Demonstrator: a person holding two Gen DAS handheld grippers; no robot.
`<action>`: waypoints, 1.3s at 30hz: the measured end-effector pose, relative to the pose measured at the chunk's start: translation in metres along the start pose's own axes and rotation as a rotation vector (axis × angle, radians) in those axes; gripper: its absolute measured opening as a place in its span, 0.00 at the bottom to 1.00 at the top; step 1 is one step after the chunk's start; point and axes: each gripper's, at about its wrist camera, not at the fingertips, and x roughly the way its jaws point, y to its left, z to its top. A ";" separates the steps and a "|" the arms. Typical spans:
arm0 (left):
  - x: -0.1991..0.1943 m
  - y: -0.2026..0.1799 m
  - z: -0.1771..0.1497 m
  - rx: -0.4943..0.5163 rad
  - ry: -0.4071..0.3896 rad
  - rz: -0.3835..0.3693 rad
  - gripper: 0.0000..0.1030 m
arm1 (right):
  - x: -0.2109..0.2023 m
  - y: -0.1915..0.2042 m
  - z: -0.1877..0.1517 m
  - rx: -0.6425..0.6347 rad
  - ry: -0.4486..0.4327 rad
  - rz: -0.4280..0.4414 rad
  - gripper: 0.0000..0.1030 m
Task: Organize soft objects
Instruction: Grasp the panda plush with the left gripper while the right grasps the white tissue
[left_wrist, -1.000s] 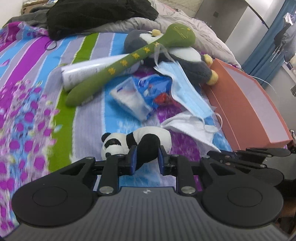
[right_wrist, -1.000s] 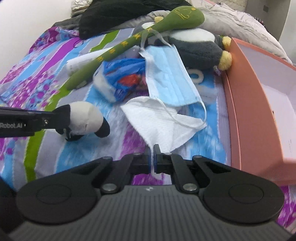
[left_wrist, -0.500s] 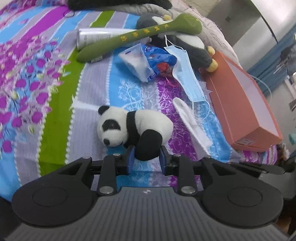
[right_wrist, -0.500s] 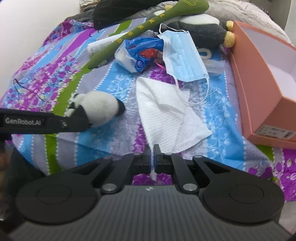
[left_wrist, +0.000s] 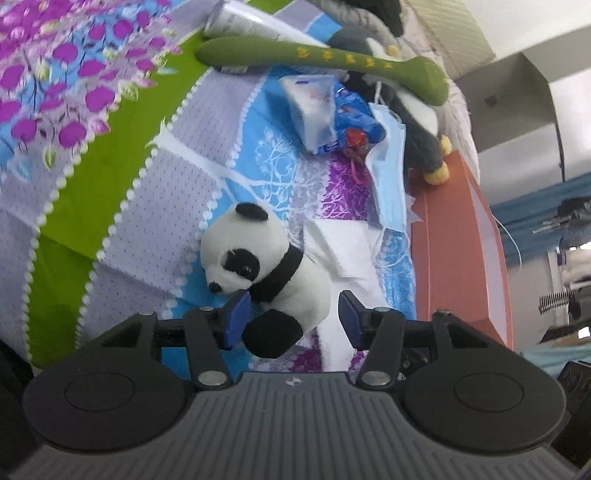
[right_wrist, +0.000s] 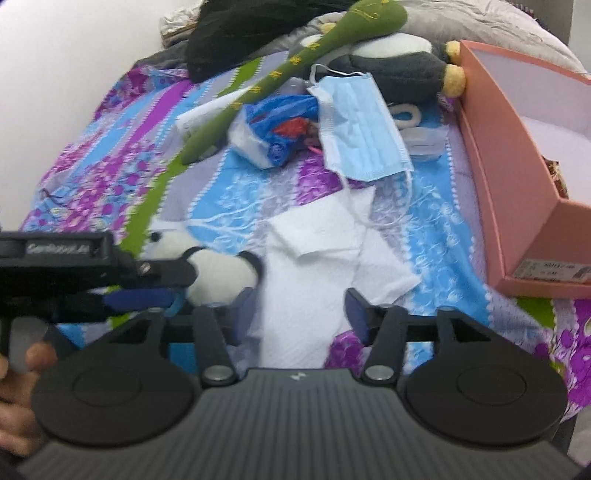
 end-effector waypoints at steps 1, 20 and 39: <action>0.003 0.000 0.000 -0.013 0.005 0.003 0.57 | 0.004 -0.003 0.002 0.000 0.003 -0.011 0.60; 0.037 0.002 0.007 -0.077 0.026 0.045 0.56 | 0.085 -0.009 0.023 -0.109 0.017 -0.043 0.57; 0.017 -0.025 0.004 0.119 -0.011 0.088 0.50 | 0.040 0.008 0.014 -0.124 -0.050 -0.058 0.07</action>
